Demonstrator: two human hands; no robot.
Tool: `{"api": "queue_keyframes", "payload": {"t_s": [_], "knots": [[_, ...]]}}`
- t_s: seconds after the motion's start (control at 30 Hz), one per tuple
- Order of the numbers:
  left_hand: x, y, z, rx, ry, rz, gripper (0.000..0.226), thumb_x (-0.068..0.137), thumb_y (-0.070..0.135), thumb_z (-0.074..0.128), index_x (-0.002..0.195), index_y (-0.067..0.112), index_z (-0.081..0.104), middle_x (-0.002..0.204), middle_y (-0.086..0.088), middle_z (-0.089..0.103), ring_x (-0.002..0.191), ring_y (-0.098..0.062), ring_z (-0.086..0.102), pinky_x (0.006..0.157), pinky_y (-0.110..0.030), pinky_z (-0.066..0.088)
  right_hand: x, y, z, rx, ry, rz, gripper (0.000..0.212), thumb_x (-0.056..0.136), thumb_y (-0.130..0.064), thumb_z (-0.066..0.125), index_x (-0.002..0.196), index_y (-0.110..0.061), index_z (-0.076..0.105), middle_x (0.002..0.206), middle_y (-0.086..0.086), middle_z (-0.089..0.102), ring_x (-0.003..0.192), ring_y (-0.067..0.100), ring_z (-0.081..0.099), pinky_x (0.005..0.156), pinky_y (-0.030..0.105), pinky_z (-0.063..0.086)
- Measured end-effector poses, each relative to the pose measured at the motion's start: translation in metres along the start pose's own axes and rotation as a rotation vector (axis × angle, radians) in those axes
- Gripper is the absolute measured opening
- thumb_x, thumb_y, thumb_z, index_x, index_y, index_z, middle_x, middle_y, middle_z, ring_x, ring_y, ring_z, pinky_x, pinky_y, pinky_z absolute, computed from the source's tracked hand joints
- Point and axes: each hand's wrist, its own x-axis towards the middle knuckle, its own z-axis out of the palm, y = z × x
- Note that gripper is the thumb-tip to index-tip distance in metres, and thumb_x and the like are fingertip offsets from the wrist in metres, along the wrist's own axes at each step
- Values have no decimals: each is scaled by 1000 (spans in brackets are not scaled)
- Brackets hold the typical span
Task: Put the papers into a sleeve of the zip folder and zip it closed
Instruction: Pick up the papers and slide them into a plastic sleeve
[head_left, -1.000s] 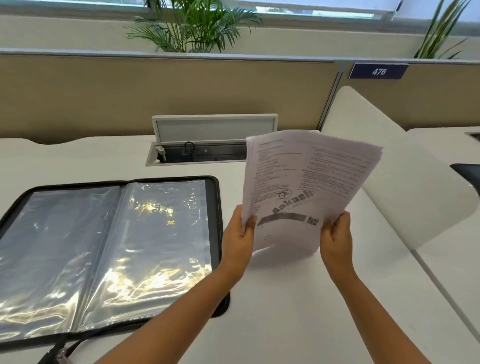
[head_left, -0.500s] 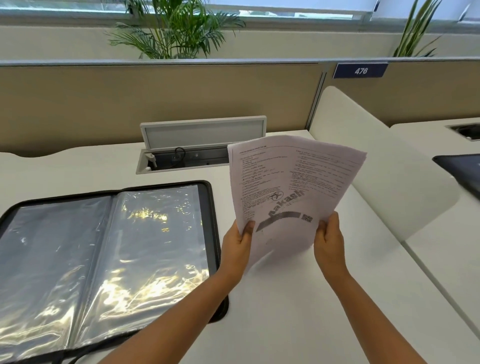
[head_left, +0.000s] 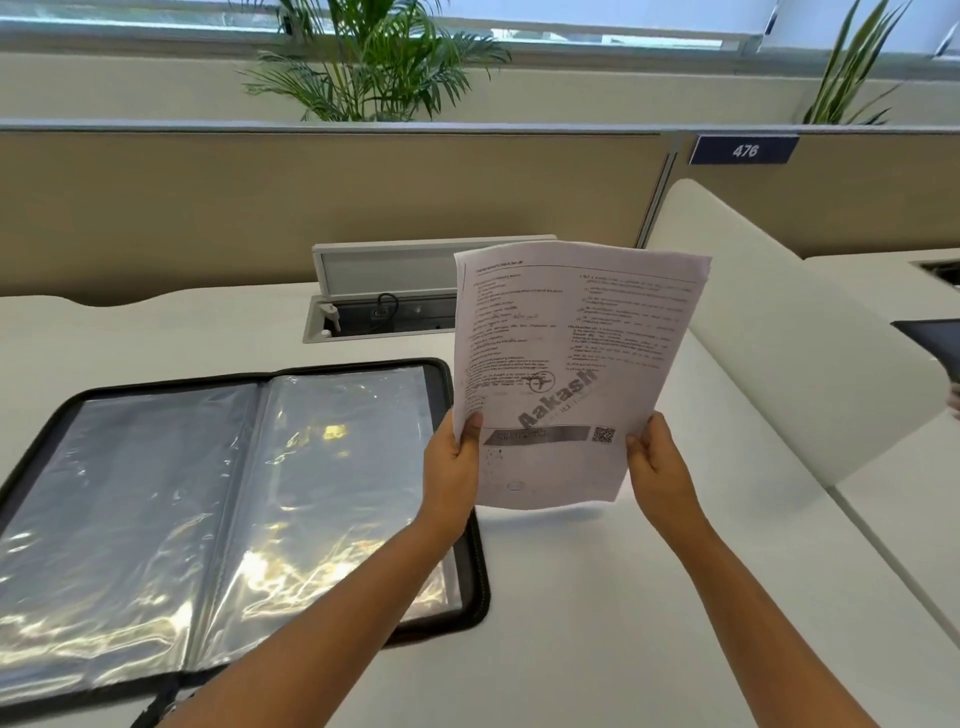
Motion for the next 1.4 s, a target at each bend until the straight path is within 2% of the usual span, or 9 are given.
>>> {"api": "queue_keyframes", "payload": {"t_s": [0.17, 0.3, 0.47, 0.57, 0.7, 0.77, 0.9, 1.1, 1.4], "knots": [[3, -3, -38, 13, 68, -12, 16, 96, 25, 38, 103, 24, 53, 92, 8, 63, 84, -10, 61, 60, -14, 53, 0, -7, 30, -5, -98, 16, 22, 99, -6, 31, 118, -8, 40, 104, -4, 55, 91, 1, 54, 60, 4, 45], [8, -4, -69, 27, 102, -19, 18, 96, 26, 40, 109, 23, 52, 96, 8, 63, 87, -6, 60, 63, -14, 53, 1, -14, 58, 8, -174, 17, 31, 98, -6, 34, 125, -17, 42, 113, -4, 56, 102, 10, 56, 75, 14, 45], [14, -3, -109, 91, 39, -23, 24, 94, 32, 43, 115, 23, 51, 102, 8, 63, 93, -7, 61, 68, -15, 54, 4, -29, 90, 82, -193, 53, 29, 96, -4, 37, 110, -23, 55, 102, -6, 61, 94, 9, 58, 71, 16, 45], [21, -9, -132, 149, 56, -68, 32, 96, 38, 33, 112, 15, 48, 97, 7, 59, 91, -11, 60, 72, -22, 52, 6, -32, 104, 160, -184, 142, 27, 95, -12, 44, 93, -35, 57, 98, -8, 63, 92, 13, 60, 76, 29, 51], [43, -34, -176, 472, 211, -32, 25, 97, 27, 38, 111, 11, 51, 102, -1, 61, 103, -27, 57, 84, -34, 44, 8, -31, 113, 222, -139, 238, 17, 93, -17, 50, 101, -26, 62, 110, 3, 65, 103, 23, 60, 90, 46, 51], [56, -50, -197, 821, 73, 6, 32, 93, 24, 49, 123, 12, 49, 126, -9, 55, 119, -29, 48, 92, -33, 38, 9, -30, 114, 255, -100, 278, 21, 93, -9, 47, 106, -20, 59, 109, 3, 64, 102, 22, 59, 92, 45, 50], [71, -71, -219, 1428, -365, -70, 73, 85, 56, 48, 145, 29, 16, 156, 4, 11, 143, -27, 5, 110, -55, 14, 6, -29, 111, 335, -53, 347, 34, 93, 2, 39, 100, -26, 58, 102, -4, 63, 99, 19, 59, 89, 40, 50], [65, -78, -214, 1456, -318, 20, 70, 84, 61, 42, 144, 29, 21, 155, 3, 16, 142, -27, 9, 111, -52, 14, 1, -20, 105, 403, -13, 401, 37, 93, 7, 34, 113, -17, 56, 103, -1, 63, 91, 12, 60, 74, 28, 51], [35, -73, -191, 1430, -265, 81, 81, 78, 65, 47, 144, 25, 22, 140, -5, 39, 135, -28, 24, 113, -50, 4, 17, -14, 112, 571, 102, 423, 44, 90, 10, 34, 125, -8, 53, 118, 9, 61, 104, 22, 60, 83, 33, 55]]}}
